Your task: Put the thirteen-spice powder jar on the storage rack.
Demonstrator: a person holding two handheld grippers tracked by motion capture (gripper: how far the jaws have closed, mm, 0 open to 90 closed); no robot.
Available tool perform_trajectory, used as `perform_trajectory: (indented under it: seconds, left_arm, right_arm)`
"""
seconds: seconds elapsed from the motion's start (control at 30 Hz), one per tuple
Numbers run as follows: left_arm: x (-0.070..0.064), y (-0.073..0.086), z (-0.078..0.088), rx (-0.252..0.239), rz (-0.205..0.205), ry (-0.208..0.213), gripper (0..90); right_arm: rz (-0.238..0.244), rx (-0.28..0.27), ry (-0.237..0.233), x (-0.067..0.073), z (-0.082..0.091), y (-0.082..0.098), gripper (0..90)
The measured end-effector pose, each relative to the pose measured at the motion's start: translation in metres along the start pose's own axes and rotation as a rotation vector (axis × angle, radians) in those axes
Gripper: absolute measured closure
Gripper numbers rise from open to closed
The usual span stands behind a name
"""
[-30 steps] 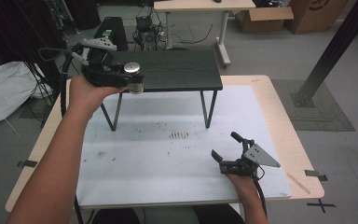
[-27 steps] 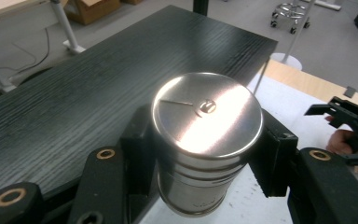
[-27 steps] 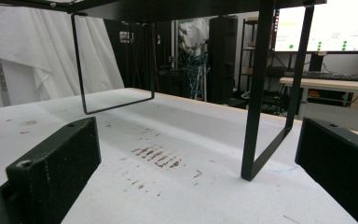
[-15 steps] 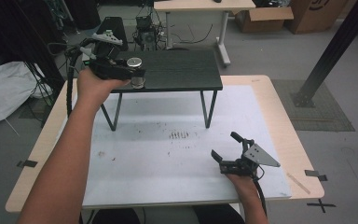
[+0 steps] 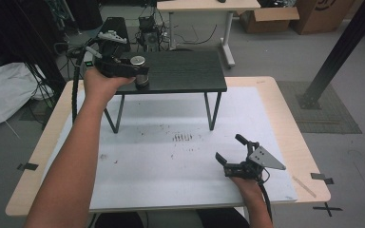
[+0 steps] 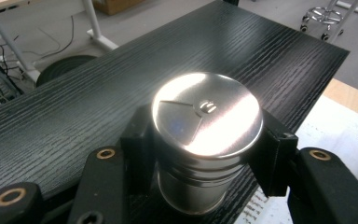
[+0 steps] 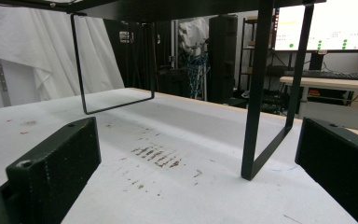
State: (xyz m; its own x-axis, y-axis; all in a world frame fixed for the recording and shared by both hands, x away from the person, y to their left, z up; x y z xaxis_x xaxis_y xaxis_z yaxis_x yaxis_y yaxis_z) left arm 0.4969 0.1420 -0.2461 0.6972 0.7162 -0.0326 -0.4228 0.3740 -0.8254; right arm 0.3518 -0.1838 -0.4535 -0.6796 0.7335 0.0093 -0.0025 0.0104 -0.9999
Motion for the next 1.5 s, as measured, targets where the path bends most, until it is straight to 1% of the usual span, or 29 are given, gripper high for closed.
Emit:
perform_trajectory:
  seconds: [0.1, 0.2, 0.27, 0.37, 0.53, 0.57, 0.6, 0.63, 0.67, 0.7, 0.73, 0.83, 0.87, 0.9, 0.97, 1.0, 1.03, 1.1, 1.13, 1.2, 1.3, 1.37, 1.4, 1.43, 1.47, 1.5]
  left_arm:
    - [0.000, 0.000, -0.001, -0.003, 0.001, 0.004, 49.3]
    - [-0.001, 0.000, -0.001, -0.004, -0.005, 0.001, 49.2]
    - [0.000, 0.000, -0.001, 0.002, -0.011, -0.010, 49.2]
    - [-0.001, 0.000, 0.000, 0.002, -0.017, -0.011, 49.2]
    - [-0.001, 0.000, 0.000, 0.003, -0.009, -0.015, 48.8]
    - [0.000, 0.000, 0.000, 0.001, -0.004, -0.019, 46.7]
    - [0.000, 0.000, 0.000, -0.003, 0.013, -0.017, 42.1]
    - [0.000, 0.000, 0.000, -0.003, 0.013, -0.017, 40.4]
    - [0.000, -0.002, 0.002, -0.022, 0.027, -0.002, 39.6]
    - [0.000, -0.002, 0.002, -0.022, 0.027, -0.002, 38.4]
    - [-0.001, -0.003, 0.004, -0.033, 0.024, -0.007, 36.9]
    - [-0.001, -0.004, 0.005, -0.041, 0.022, -0.005, 34.2]
    - [-0.001, -0.004, 0.006, -0.042, 0.012, -0.015, 32.0]
    - [-0.001, -0.004, 0.007, -0.048, 0.009, -0.021, 32.0]
    - [-0.001, -0.005, 0.009, -0.057, 0.014, -0.017, 30.6]
    - [-0.001, -0.006, 0.012, -0.069, 0.013, -0.022, 28.0]
    - [-0.001, -0.006, 0.012, -0.069, 0.013, -0.022, 27.9]
    - [-0.001, -0.007, 0.016, -0.091, 0.017, -0.026, 26.3]
    - [-0.001, -0.007, 0.016, -0.091, 0.017, -0.026, 25.3]
    - [-0.002, -0.009, 0.022, -0.107, 0.022, -0.014, 25.3]
    - [-0.003, -0.010, 0.025, -0.121, 0.020, -0.009, 24.5]
    - [-0.004, -0.011, 0.029, -0.145, 0.024, -0.002, 20.4]
    - [-0.005, -0.013, 0.034, -0.167, 0.032, -0.002, 18.9]
    - [-0.005, -0.013, 0.034, -0.167, 0.032, -0.002, 17.2]
    - [-0.005, -0.013, 0.038, -0.180, 0.045, 0.005, 16.3]
    - [-0.005, -0.013, 0.040, -0.186, 0.047, 0.007, 15.8]
  right_arm:
    - [-0.001, 0.000, 0.000, 0.000, 0.000, 0.000, 0.0]
    - [-0.001, 0.000, 0.000, 0.000, 0.000, 0.000, 0.0]
    - [-0.002, -0.001, 0.000, 0.000, 0.000, 0.000, 0.0]
    - [-0.002, -0.001, -0.001, 0.000, 0.000, 0.000, 0.0]
    - [-0.002, -0.001, -0.001, 0.000, 0.000, 0.000, 0.0]
    - [-0.002, -0.001, -0.001, 0.000, 0.000, 0.000, 0.0]
    - [-0.002, -0.001, -0.001, 0.000, 0.000, 0.000, 0.0]
    - [-0.002, -0.001, -0.001, 0.000, 0.000, 0.000, 0.0]
    - [-0.003, -0.001, -0.001, 0.000, 0.000, 0.000, 0.0]
    - [-0.003, -0.001, -0.001, 0.000, 0.000, 0.000, 0.0]
    - [-0.002, 0.000, -0.002, 0.000, 0.000, 0.000, 0.0]
    - [-0.003, 0.001, -0.002, 0.000, 0.000, 0.000, 0.0]
    - [-0.002, 0.002, -0.002, 0.000, 0.000, 0.000, 0.0]
    - [-0.002, 0.002, -0.002, 0.000, 0.000, 0.000, 0.0]
    - [0.000, 0.002, -0.002, 0.000, 0.000, 0.000, 0.0]
    - [0.001, 0.004, -0.001, 0.000, 0.000, 0.000, 0.0]
    - [0.001, 0.004, -0.001, 0.000, 0.000, 0.000, 0.0]
    - [0.000, 0.006, -0.002, 0.000, 0.000, 0.000, 0.0]
    - [0.000, 0.006, -0.002, 0.000, 0.000, 0.000, 0.0]
    - [0.001, 0.006, -0.002, 0.000, 0.000, 0.000, 0.0]
    - [0.002, 0.005, -0.001, 0.000, 0.000, 0.000, 0.0]
    - [0.004, 0.005, -0.002, 0.000, 0.000, 0.000, 0.0]
    - [0.003, 0.005, -0.002, 0.000, 0.000, 0.000, 0.0]
    - [0.003, 0.005, -0.002, 0.000, 0.000, 0.000, 0.0]
    - [0.003, 0.003, -0.001, 0.000, 0.000, 0.000, 0.0]
    - [0.004, 0.003, -0.001, 0.000, 0.000, 0.000, 0.0]
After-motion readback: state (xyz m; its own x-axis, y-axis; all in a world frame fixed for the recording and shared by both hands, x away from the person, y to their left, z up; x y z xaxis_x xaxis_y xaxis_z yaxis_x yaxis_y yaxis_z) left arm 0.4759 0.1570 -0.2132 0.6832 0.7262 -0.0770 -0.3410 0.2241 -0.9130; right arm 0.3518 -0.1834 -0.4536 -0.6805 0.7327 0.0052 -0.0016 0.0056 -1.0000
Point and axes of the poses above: each handheld gripper's, and its own axes: z roughly backward along the jaws, y roughly out of its underside, x roughly to its left, the point moved 7 cm from there along -z, roughly forward along the jaws, and after that the axes turned 1 degree about x, right-handed, at the moved point
